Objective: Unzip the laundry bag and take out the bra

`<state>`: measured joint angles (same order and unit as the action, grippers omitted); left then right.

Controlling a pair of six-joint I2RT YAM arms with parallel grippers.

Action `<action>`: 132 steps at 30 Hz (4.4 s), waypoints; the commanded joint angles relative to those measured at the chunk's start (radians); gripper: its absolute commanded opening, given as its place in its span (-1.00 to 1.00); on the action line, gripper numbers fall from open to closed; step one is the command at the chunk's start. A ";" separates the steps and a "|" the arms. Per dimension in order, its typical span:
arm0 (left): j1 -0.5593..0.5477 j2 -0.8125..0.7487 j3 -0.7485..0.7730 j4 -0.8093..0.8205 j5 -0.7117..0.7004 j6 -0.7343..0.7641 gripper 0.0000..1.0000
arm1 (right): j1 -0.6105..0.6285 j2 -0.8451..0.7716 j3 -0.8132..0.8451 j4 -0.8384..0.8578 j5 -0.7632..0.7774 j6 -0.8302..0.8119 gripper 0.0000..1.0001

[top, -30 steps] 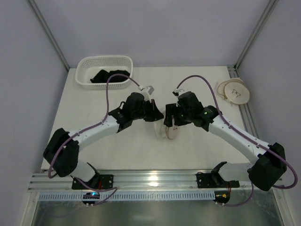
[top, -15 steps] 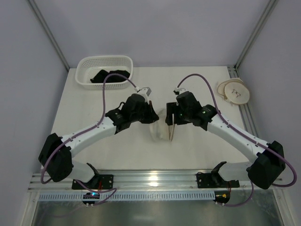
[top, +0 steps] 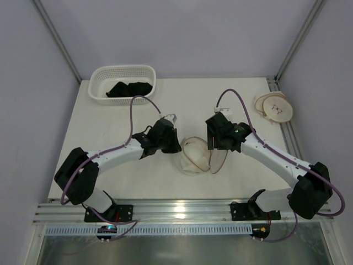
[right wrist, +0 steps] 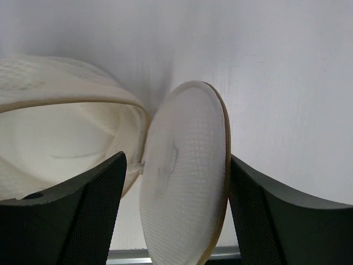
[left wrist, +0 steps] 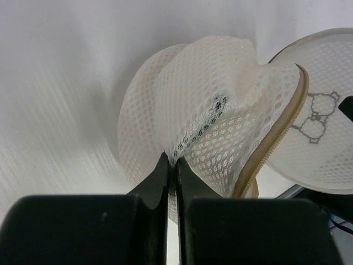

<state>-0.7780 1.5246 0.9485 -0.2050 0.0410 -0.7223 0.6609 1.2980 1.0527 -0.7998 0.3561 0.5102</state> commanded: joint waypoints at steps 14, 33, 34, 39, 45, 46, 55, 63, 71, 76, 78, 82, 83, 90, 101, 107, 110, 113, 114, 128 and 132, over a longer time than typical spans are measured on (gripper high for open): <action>0.013 0.003 -0.082 0.148 0.065 -0.077 -1.00 | 0.011 -0.091 -0.006 0.178 -0.264 -0.107 0.37; 0.013 -0.014 -0.128 0.197 0.086 -0.123 -1.00 | 0.066 0.151 -0.152 0.364 -0.368 -0.038 0.28; 0.013 -0.014 -0.128 0.197 0.085 -0.123 -1.00 | 0.072 0.161 -0.154 0.363 -0.338 -0.032 0.28; 0.013 -0.029 -0.134 0.197 0.080 -0.124 -1.00 | 0.106 0.221 -0.163 0.335 -0.241 0.005 0.38; 0.013 -0.024 -0.139 0.199 0.094 -0.134 -1.00 | 0.128 0.271 -0.177 0.378 -0.247 0.008 0.15; 0.013 -0.023 -0.139 0.197 0.094 -0.137 -1.00 | 0.128 0.273 -0.178 0.384 -0.250 0.007 0.02; 0.013 -0.027 -0.154 0.227 0.094 -0.143 -1.00 | 0.128 0.183 -0.157 0.366 -0.233 -0.018 -0.93; 0.017 -0.038 -0.149 0.208 0.068 -0.146 -1.00 | 0.129 -0.116 -0.160 0.246 -0.400 -0.079 -0.93; 0.045 -0.014 -0.145 0.223 0.105 -0.158 -1.00 | 0.131 -0.451 -0.140 0.162 -0.314 -0.091 -0.93; 0.045 -0.003 -0.152 0.237 0.125 -0.170 -1.00 | 0.128 -0.568 -0.213 0.379 -0.235 -0.065 -0.93; 0.045 -0.006 -0.160 0.240 0.128 -0.175 -1.00 | 0.128 -0.565 -0.240 0.436 -0.236 -0.059 -0.93; 0.045 -0.017 -0.168 0.237 0.131 -0.174 -1.00 | 0.128 -0.542 -0.296 0.637 -0.264 -0.038 -0.93; 0.045 -0.021 -0.169 0.236 0.129 -0.174 -1.00 | 0.128 -0.537 -0.307 0.655 -0.255 -0.033 -0.93; 0.043 -0.043 -0.177 0.211 0.120 -0.166 -0.83 | 0.128 -0.559 -0.298 0.679 -0.206 -0.027 -0.93; 0.045 -0.041 -0.169 0.243 0.149 -0.201 0.22 | 0.128 -0.402 -0.249 0.502 -0.286 -0.029 -0.93; 0.045 -0.047 -0.172 0.239 0.148 -0.206 0.24 | 0.128 -0.393 -0.257 0.489 -0.126 -0.012 -0.93; 0.045 -0.049 -0.171 0.245 0.157 -0.213 0.24 | 0.128 -0.301 -0.214 0.390 0.010 0.008 -0.93; 0.043 -0.057 -0.169 0.250 0.166 -0.216 0.24 | 0.128 -0.177 -0.166 0.292 0.151 0.076 -0.93; 0.045 -0.061 -0.169 0.250 0.171 -0.220 0.25 | 0.128 -0.157 -0.166 0.301 0.170 0.094 -0.93; -0.099 -0.113 -0.148 0.320 0.171 -0.249 0.30 | 0.126 -0.081 -0.157 0.517 0.026 0.114 -0.93; -0.113 -0.035 -0.149 0.314 0.142 -0.270 0.26 | 0.126 -0.164 -0.186 0.593 -0.049 0.099 -0.93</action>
<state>-0.8864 1.4349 0.7834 0.0811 0.2245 -0.9707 0.7883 1.2118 0.8654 -0.3229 0.3618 0.6006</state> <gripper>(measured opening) 0.640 0.040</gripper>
